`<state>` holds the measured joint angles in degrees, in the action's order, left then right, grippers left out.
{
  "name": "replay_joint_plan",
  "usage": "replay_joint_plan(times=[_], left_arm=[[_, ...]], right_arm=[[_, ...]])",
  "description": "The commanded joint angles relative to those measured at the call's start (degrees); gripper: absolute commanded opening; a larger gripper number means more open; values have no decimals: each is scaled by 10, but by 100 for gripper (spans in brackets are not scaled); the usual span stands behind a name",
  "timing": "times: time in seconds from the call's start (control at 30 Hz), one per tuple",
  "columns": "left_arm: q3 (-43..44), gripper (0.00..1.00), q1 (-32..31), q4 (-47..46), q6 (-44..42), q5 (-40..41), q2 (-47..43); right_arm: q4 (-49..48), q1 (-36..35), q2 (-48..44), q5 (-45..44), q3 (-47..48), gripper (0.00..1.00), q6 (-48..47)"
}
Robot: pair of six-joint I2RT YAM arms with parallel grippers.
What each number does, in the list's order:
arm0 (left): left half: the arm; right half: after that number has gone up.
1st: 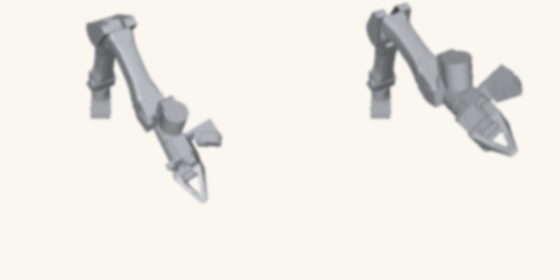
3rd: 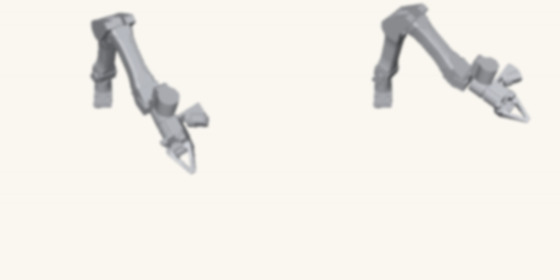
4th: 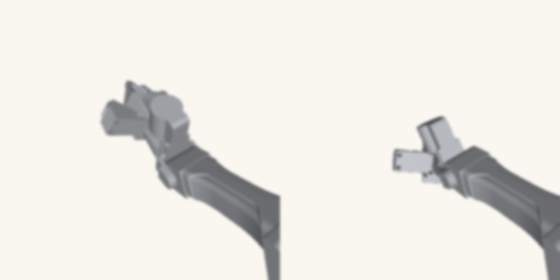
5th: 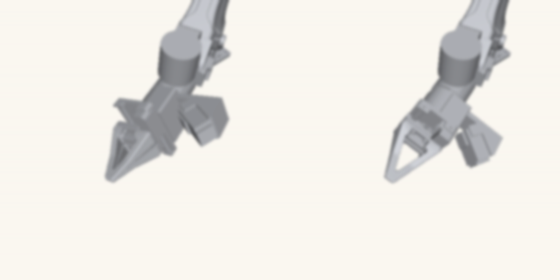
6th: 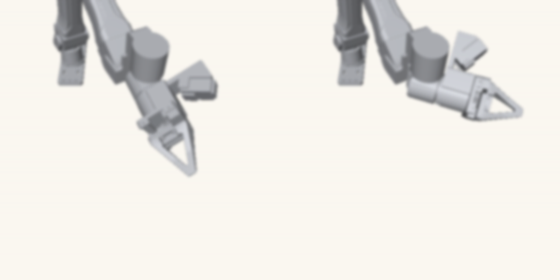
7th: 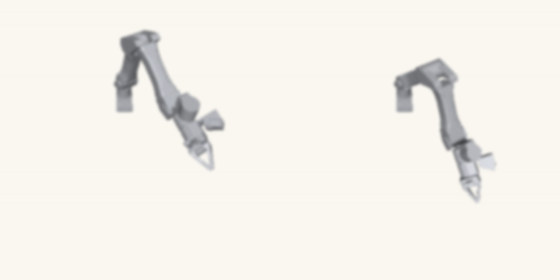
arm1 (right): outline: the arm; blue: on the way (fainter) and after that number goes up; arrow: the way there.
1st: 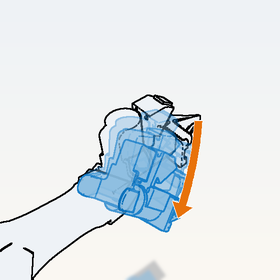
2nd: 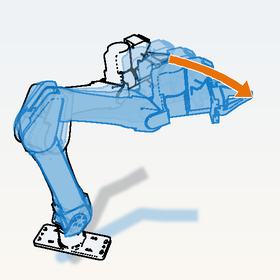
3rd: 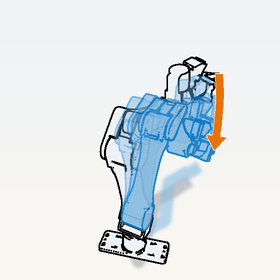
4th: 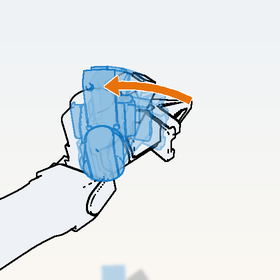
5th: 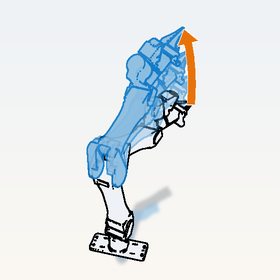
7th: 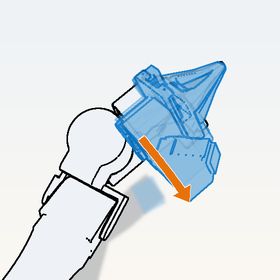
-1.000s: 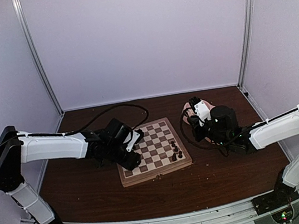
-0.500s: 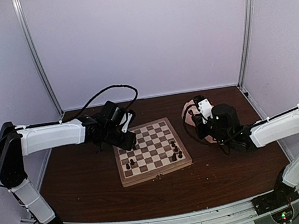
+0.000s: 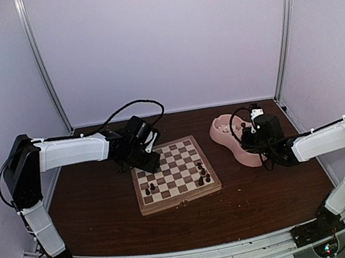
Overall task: Set up the chess pieces on the board
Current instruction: Pick up the pawn from the chessboard.
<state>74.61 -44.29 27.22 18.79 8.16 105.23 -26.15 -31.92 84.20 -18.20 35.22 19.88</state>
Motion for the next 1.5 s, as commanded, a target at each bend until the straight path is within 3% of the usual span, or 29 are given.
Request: replay_joint_plan(times=[0.0,0.3,0.97,1.47], left_arm=[[22,50,3,11,-1,7,3],[29,48,3,17,-1,-2,15],[67,37,7,37,2,25,70],[91,10,10,50,-23,-8,88]], right_arm=[[42,16,31,30,20,0,61],[49,67,68,102,23,0,120],[60,72,41,75,16,0,127],[29,71,26,97,4,0,107]])
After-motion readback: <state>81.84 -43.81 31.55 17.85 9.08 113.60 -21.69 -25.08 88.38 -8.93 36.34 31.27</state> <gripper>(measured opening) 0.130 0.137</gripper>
